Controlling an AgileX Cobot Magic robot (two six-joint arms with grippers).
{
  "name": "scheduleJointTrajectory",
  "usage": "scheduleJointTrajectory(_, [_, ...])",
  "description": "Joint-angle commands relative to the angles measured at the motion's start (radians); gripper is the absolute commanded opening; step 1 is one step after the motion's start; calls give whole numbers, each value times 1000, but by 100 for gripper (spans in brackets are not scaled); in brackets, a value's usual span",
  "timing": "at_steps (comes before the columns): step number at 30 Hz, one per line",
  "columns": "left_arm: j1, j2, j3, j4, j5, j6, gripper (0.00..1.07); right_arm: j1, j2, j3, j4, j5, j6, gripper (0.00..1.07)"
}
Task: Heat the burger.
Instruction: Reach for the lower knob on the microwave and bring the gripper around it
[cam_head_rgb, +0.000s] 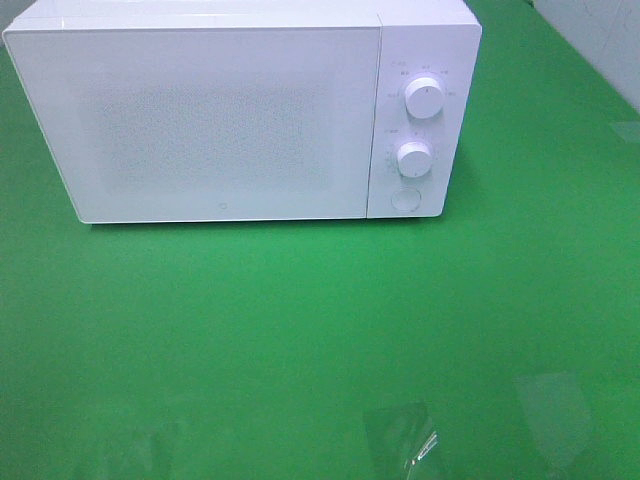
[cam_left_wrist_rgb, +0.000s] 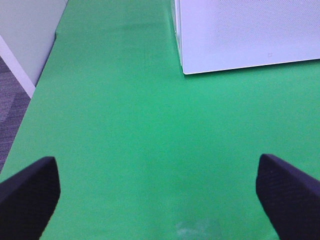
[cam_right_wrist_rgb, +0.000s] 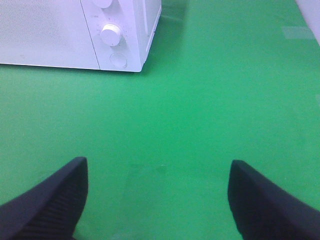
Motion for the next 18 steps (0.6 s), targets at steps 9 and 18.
scheduleJointTrajectory(9, [1, -26, 2, -13, -14, -3, 100, -5, -14, 1, -5, -15, 5, 75])
scheduleJointTrajectory(18, [1, -24, 2, -13, -14, -3, 100, -5, -14, 1, -5, -15, 6, 75])
